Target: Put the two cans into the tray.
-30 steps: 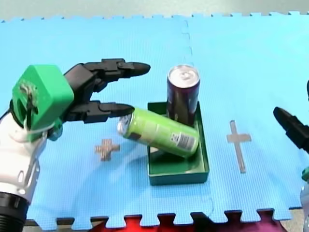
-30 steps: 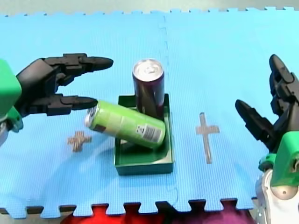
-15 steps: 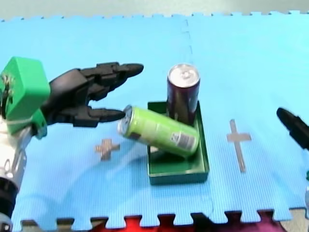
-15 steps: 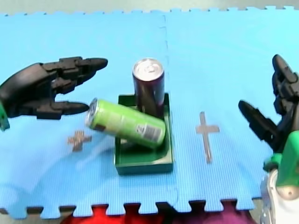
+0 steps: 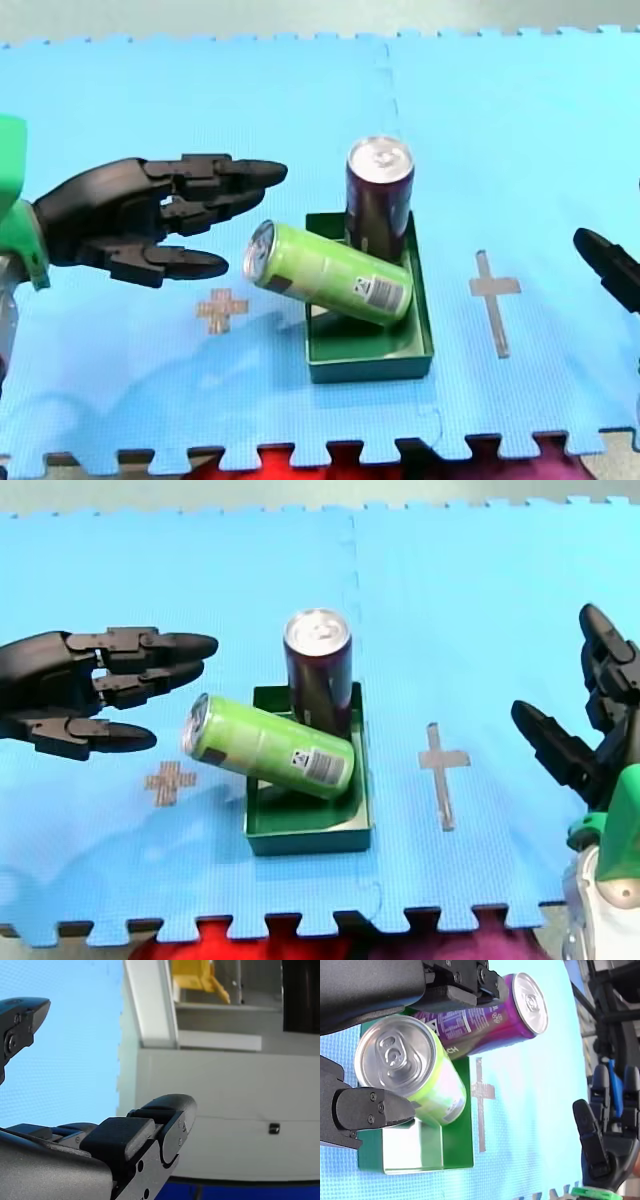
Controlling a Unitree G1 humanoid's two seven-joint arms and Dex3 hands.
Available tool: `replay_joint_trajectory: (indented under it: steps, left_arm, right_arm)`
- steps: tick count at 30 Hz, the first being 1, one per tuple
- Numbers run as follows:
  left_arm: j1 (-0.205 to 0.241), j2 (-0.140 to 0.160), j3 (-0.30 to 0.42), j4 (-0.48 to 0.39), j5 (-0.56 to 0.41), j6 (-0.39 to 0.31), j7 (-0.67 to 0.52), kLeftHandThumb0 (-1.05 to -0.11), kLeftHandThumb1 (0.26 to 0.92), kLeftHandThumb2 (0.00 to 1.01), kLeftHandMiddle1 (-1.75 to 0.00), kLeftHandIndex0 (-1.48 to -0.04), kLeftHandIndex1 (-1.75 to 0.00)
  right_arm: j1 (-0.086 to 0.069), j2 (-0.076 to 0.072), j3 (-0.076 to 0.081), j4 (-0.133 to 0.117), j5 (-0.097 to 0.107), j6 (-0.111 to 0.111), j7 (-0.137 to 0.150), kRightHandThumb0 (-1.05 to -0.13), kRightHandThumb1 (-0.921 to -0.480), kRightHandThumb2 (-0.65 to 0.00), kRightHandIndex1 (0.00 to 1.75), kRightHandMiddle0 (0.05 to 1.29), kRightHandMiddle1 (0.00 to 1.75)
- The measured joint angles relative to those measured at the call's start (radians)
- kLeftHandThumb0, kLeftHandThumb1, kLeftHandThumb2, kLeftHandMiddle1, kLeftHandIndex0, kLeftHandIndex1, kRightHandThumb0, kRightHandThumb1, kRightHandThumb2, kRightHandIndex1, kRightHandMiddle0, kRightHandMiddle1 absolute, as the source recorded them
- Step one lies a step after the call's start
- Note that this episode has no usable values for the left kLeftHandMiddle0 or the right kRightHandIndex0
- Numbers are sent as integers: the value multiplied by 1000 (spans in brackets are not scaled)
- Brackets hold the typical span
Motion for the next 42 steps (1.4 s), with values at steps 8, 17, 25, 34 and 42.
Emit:
replay_joint_trajectory:
  steps: [8,17,25,34,42]
  left_arm:
    - [-20,-8,60,136,-16,-25,-57,-1048,921,394,0,-191,0]
    - [43,-83,146,186,-34,-133,160,-1048,921,292,-34,-211,-8]
    - [87,-199,196,184,-55,-245,405,-1048,888,48,-51,-324,-14]
    - [147,-365,288,172,-114,-307,675,-1048,819,1,-30,-349,-12]
    - [165,-379,260,124,-59,-285,780,-1048,766,0,-22,-358,-9]
  right_arm:
    - [0,-4,-1,2,2,0,1,-261,-746,-1,0,671,0]
    - [4,-3,0,-7,2,0,2,-263,-747,-1,1,671,0]
    - [14,3,14,7,-13,-4,2,-289,-745,0,3,678,3]
    - [61,17,91,93,-116,-56,13,-338,-737,0,10,689,3]
    - [70,36,139,136,-139,-115,20,-353,-734,0,13,693,3]
